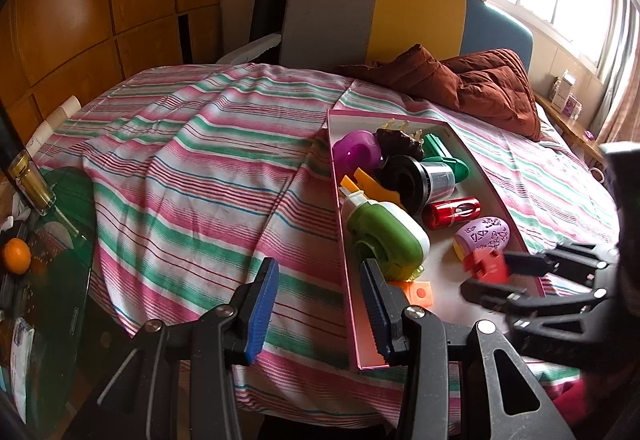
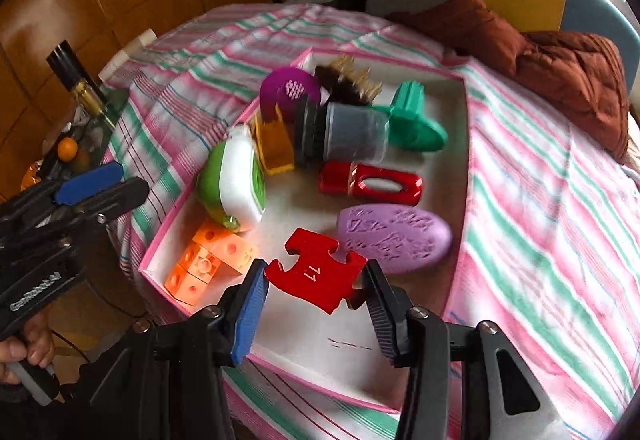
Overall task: Organize rigid objects
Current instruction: 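Carry the red puzzle piece into the tray and open the right gripper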
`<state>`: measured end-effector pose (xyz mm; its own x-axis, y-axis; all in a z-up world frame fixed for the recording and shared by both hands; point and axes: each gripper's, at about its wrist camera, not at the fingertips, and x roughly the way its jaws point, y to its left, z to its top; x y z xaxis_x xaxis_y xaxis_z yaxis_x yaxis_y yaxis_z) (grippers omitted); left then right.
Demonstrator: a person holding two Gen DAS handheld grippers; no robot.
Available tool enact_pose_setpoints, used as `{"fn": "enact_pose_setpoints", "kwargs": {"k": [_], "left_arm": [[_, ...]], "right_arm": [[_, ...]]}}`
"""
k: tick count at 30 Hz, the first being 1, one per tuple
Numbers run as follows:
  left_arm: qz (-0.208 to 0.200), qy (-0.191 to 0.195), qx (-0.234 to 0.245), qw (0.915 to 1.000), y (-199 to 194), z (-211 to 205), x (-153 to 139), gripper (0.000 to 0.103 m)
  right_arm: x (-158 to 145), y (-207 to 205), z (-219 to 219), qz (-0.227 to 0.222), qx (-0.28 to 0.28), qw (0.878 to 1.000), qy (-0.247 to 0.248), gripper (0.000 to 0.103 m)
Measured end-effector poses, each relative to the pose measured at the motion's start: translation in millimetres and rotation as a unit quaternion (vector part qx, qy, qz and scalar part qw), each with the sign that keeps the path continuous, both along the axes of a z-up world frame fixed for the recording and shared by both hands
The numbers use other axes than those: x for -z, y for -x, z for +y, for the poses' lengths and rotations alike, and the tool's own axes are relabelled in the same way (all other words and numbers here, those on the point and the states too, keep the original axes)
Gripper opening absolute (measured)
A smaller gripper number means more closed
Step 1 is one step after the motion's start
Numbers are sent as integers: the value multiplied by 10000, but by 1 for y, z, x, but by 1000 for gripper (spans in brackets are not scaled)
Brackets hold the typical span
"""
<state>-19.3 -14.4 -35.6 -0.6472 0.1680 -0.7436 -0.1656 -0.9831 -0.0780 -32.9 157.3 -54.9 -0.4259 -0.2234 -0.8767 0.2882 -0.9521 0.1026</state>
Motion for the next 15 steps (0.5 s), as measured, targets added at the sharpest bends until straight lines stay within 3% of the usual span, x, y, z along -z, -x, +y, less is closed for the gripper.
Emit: {"fn": "enact_pose_setpoints", "kwargs": {"k": [5, 13, 15], "left_arm": [[-44, 18, -46, 10000, 2, -2, 3, 43], [-59, 24, -49, 10000, 3, -1, 4, 43], [-47, 24, -71, 10000, 2, -1, 3, 50]], "right_arm": [[21, 0, -11, -175, -3, 9995, -254, 50], [21, -5, -11, -103, 108, 9998, -98, 51], [20, -5, -8, -134, 153, 9998, 21, 52]]}}
